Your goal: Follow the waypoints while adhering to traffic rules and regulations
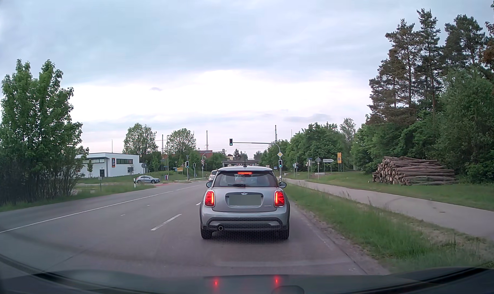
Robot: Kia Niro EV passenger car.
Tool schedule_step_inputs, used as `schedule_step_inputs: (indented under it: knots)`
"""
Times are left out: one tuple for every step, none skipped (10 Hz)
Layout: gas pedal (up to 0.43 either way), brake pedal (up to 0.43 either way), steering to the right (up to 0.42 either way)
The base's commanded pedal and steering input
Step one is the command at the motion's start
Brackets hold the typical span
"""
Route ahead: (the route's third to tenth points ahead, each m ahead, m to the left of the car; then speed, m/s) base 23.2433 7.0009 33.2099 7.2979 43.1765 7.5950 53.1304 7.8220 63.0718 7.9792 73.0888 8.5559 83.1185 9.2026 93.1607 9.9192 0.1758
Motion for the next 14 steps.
schedule_step_inputs:
  knots:
    - [0.000, 0.000, -0.020]
    - [0.000, 0.000, -0.019]
    - [0.000, 0.000, -0.020]
    - [0.000, 0.000, -0.019]
    - [0.000, 0.000, -0.020]
    - [0.000, 0.000, -0.020]
    - [0.000, 0.000, -0.020]
    - [0.000, 0.000, -0.020]
    - [0.000, 0.000, -0.020]
    - [0.000, 0.000, -0.020]
    - [0.000, 0.000, -0.020]
    - [0.000, 0.000, -0.020]
    - [0.000, 0.000, -0.020]
    - [0.000, 0.000, -0.020]
